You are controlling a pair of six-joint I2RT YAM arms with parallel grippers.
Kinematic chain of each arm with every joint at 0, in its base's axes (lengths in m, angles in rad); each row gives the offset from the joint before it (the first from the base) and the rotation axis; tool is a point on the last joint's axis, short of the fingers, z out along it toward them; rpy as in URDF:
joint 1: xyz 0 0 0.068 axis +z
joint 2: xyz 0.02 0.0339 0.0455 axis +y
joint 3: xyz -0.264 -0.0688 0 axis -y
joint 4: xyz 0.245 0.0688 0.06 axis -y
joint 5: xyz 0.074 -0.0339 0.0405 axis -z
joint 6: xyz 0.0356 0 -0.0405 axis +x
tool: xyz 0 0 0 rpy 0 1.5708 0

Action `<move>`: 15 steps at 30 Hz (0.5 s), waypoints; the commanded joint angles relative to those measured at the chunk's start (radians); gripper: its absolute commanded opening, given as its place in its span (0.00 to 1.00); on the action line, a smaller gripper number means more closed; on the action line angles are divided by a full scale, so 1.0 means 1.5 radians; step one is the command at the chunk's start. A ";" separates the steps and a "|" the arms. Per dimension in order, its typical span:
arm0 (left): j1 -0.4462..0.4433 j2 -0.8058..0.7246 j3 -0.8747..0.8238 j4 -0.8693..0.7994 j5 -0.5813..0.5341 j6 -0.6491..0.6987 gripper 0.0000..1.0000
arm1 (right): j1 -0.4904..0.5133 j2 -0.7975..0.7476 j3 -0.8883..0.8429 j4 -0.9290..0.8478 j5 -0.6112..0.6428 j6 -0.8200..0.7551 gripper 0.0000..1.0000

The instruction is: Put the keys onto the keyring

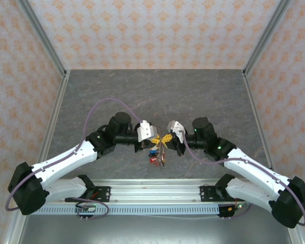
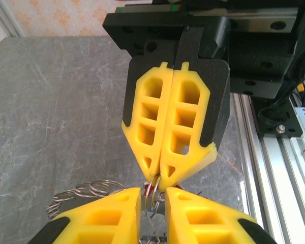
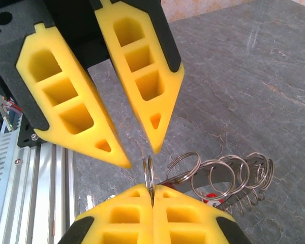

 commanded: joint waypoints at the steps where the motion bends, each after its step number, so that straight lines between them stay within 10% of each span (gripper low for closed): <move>1: -0.001 0.021 0.032 -0.090 -0.018 0.054 0.20 | 0.002 -0.001 0.049 -0.009 -0.001 -0.032 0.00; 15: -0.009 0.041 0.052 -0.061 -0.013 0.028 0.21 | 0.010 0.015 0.074 -0.037 -0.007 -0.056 0.00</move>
